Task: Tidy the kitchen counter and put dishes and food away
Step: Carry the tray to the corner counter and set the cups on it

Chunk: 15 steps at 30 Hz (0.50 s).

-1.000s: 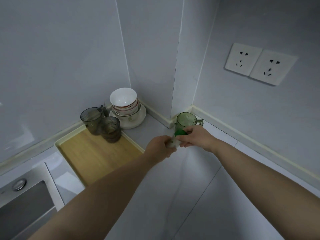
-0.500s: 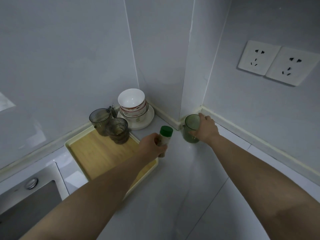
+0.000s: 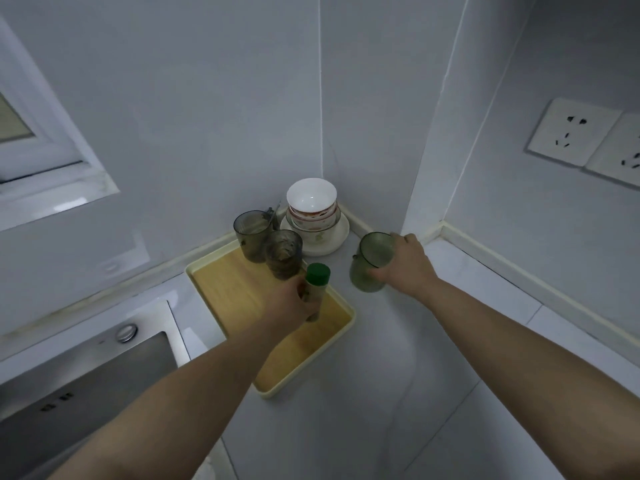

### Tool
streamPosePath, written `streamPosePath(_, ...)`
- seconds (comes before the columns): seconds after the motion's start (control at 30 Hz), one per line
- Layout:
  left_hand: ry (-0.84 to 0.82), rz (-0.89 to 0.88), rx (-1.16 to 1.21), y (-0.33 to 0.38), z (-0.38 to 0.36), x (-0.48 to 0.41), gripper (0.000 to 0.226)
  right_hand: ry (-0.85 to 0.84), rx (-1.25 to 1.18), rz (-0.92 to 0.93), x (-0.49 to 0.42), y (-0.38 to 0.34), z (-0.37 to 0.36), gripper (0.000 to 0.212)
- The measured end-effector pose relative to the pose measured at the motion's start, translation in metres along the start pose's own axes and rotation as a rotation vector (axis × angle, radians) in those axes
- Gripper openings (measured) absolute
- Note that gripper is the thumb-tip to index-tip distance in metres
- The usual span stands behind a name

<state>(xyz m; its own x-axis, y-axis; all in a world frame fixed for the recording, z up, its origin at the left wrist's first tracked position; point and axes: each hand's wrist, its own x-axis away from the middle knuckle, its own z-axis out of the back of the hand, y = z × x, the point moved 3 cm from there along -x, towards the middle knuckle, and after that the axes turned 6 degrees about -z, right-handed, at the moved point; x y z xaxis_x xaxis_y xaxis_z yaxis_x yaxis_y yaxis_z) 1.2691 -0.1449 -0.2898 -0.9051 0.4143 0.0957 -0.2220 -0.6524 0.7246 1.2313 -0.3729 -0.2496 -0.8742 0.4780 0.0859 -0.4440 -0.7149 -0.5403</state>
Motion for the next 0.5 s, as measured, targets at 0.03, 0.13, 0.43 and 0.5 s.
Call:
streamPosePath(0.03, 0.026, 0.004, -0.015, -0.006, 0.005, 0.002, 0.024, -0.018, -0.018, 0.044, 0.003, -0.013, -0.003, 0.084)
streamPosePath(0.13, 0.103, 0.029, -0.024, -0.026, 0.022, 0.01, 0.021, -0.086, -0.042, 0.16, 0.011, -0.048, -0.018, 0.083)
streamPosePath(0.43, 0.22, 0.143, 0.048, -0.07, 0.066, 0.02, 0.03, -0.263, 0.175, 0.273, 0.021, -0.097, -0.075, 0.077)
streamPosePath(0.5, 0.242, 0.153, 0.042, -0.079, 0.07, 0.02, 0.03, -0.268, 0.192, 0.276, 0.02, -0.101, -0.082, 0.073)
